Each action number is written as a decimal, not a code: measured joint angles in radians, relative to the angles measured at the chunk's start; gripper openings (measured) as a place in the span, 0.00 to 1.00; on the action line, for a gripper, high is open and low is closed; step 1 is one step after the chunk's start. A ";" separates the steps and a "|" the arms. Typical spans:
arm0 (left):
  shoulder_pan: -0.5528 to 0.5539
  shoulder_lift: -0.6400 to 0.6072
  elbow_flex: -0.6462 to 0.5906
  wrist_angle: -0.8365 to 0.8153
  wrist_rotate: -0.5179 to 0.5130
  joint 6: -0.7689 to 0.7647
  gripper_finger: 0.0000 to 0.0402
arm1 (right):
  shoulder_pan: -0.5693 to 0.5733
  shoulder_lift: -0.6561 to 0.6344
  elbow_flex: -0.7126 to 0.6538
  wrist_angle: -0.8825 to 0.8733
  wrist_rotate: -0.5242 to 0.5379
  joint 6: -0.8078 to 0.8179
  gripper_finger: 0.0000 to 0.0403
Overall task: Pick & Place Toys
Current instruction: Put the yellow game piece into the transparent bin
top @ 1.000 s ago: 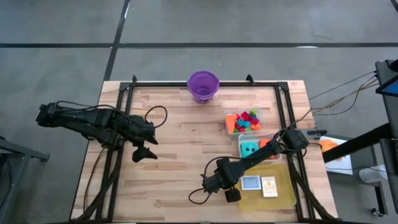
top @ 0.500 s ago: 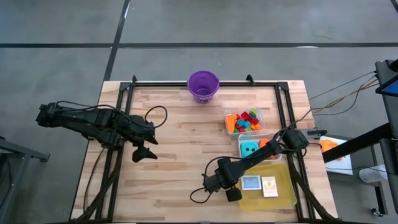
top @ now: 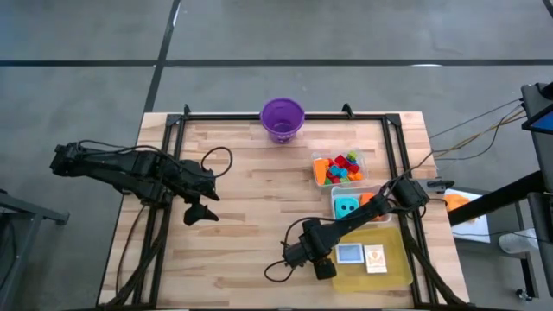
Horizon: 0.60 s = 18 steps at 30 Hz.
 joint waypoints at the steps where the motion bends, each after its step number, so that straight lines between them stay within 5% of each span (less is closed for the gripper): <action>1: 0.000 0.000 0.000 0.000 0.000 0.000 0.93 | 0.000 0.000 0.000 0.000 0.000 0.000 0.73; 18: 0.000 0.000 0.000 0.000 -0.003 -0.003 0.93 | 0.000 0.001 0.043 0.006 0.001 0.023 0.71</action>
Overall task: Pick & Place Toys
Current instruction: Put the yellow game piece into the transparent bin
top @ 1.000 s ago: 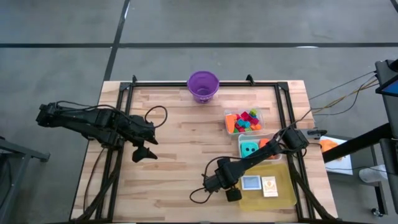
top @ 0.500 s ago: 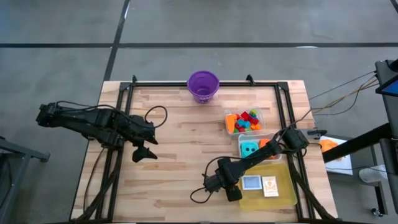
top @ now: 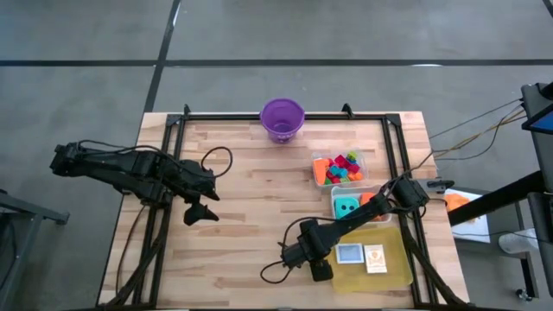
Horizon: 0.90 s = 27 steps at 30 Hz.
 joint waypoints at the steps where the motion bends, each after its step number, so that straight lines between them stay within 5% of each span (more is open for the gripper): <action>1: 0.000 0.000 0.000 0.000 0.000 0.000 0.93 | 0.000 0.000 0.006 0.000 0.000 0.001 0.71; 16: 0.000 0.000 0.000 0.000 0.000 0.000 0.93 | -0.013 -0.050 0.051 0.016 0.014 0.116 0.70; 27: 0.000 0.000 0.000 0.000 0.000 -0.024 0.93 | -0.083 -0.195 0.028 0.010 0.142 0.188 0.70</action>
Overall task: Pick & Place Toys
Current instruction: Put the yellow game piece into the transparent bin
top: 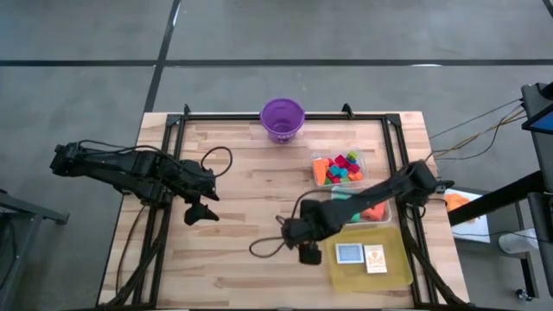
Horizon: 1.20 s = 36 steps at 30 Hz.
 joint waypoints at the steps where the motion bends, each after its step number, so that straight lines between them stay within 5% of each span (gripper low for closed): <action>1: 0.000 0.000 0.000 0.000 0.000 -0.004 0.93 | -0.011 -0.016 -0.005 0.000 0.014 0.006 0.70; 15: 0.000 0.000 0.000 0.015 -0.004 -0.006 0.92 | -0.222 -0.286 -0.189 0.003 0.050 0.111 0.70; 28: 0.001 0.003 0.000 0.445 -0.177 -0.035 0.93 | -0.500 -0.525 -0.417 -0.002 0.014 0.286 0.70; 36: 0.000 0.003 0.000 0.510 -0.319 -0.042 0.93 | -0.705 -0.559 -0.560 -0.002 -0.039 0.284 0.70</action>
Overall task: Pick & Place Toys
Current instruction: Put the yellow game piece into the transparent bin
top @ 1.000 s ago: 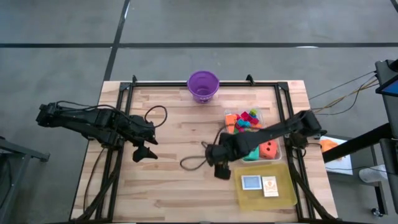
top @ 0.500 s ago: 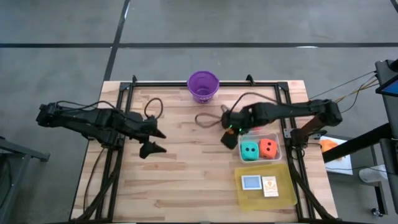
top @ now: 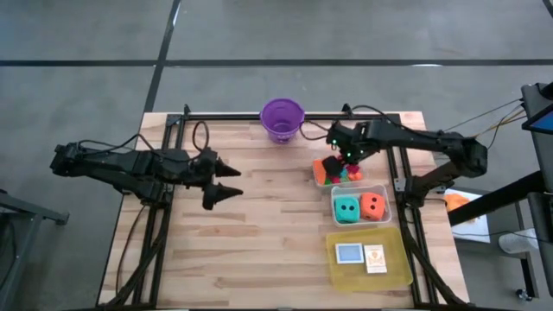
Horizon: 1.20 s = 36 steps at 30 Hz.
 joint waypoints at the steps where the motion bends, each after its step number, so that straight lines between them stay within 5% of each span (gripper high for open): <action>1: 0.000 0.000 0.000 0.000 -0.017 -0.014 0.93 | -0.023 0.001 -0.012 0.000 0.000 -0.008 0.70; 11: 0.002 0.000 0.000 -0.001 -0.056 -0.037 0.93 | -0.167 0.015 -0.129 0.082 -0.027 -0.112 0.70; 36: 0.002 0.000 0.000 0.029 -0.141 -0.089 0.93 | -0.171 0.015 -0.263 0.273 -0.011 -0.159 0.70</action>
